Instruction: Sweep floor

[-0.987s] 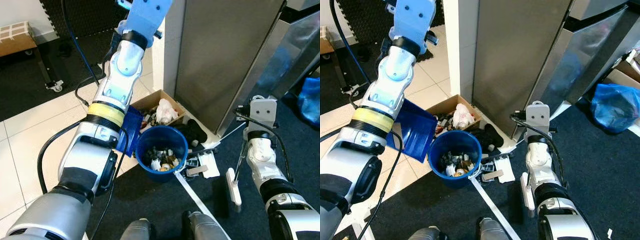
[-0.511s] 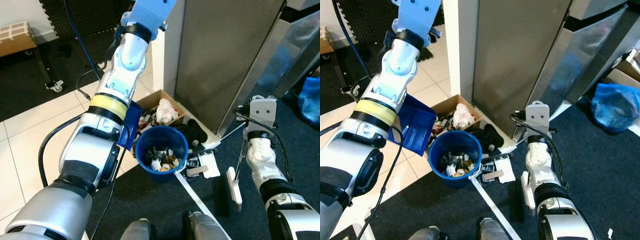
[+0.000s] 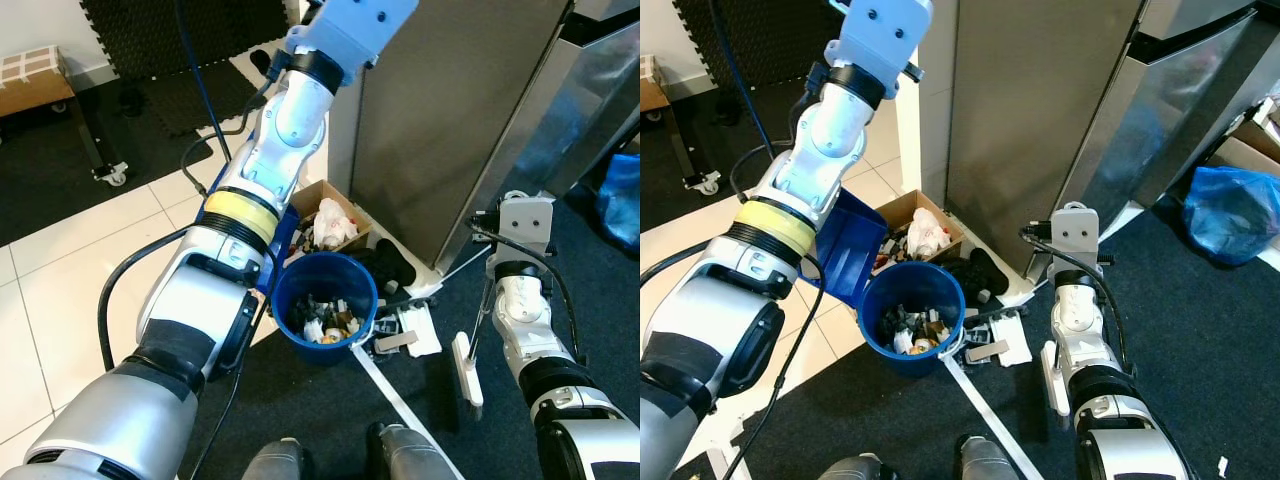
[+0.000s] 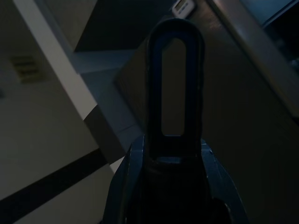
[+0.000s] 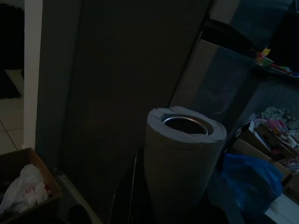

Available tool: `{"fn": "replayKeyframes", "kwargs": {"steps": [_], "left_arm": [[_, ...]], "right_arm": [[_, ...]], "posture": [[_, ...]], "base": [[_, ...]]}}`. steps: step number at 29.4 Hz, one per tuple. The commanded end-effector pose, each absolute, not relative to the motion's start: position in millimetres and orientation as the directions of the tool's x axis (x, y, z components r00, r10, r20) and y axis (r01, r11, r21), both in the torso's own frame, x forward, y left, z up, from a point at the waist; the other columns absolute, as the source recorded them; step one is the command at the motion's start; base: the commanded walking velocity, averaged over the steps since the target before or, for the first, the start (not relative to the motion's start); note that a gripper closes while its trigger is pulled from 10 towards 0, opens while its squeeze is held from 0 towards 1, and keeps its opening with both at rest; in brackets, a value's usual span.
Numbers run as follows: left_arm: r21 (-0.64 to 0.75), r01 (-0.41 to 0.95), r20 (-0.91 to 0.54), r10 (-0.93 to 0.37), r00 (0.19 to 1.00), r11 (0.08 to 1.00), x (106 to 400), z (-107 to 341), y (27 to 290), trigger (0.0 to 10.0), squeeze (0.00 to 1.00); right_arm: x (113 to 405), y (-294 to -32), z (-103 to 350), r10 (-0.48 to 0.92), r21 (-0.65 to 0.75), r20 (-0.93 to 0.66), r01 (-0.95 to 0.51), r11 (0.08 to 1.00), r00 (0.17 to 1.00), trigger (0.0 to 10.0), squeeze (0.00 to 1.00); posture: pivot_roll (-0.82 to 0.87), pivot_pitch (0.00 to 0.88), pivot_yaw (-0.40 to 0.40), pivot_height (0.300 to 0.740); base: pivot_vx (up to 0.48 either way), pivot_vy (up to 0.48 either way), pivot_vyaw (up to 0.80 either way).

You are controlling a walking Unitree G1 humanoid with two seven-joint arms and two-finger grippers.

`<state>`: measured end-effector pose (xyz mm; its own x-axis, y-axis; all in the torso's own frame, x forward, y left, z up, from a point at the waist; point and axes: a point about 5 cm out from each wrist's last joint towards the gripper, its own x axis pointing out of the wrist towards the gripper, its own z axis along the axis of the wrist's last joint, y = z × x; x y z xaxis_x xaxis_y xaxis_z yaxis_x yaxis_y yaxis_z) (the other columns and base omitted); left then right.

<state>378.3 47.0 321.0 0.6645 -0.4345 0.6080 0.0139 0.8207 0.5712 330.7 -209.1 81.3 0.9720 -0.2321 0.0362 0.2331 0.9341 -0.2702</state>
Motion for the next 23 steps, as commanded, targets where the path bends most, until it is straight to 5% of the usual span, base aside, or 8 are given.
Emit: {"fn": "replayKeyframes", "kwargs": {"steps": [1, 23], "left_arm": [[0.621, 0.006, 0.638, -0.509, 0.578, 0.784, 367, 333, 33, 10.0, 0.00], [0.673, 0.095, 0.633, -0.638, 0.440, 0.734, 342, 334, -1, 10.0, 0.00]], "right_arm": [[334, -208, 90, -0.228, -0.263, 0.083, 0.242, 0.934, 0.970, 10.0, 0.00], [333, -206, 89, -0.232, -0.259, 0.080, 0.245, 0.934, 0.970, 10.0, 0.00]], "posture": [[0.01, 0.023, 0.007, 0.740], [0.01, 0.027, 0.011, 0.740]], "base": [[0.000, 0.000, 0.00], [0.000, 0.000, 0.00]]}}
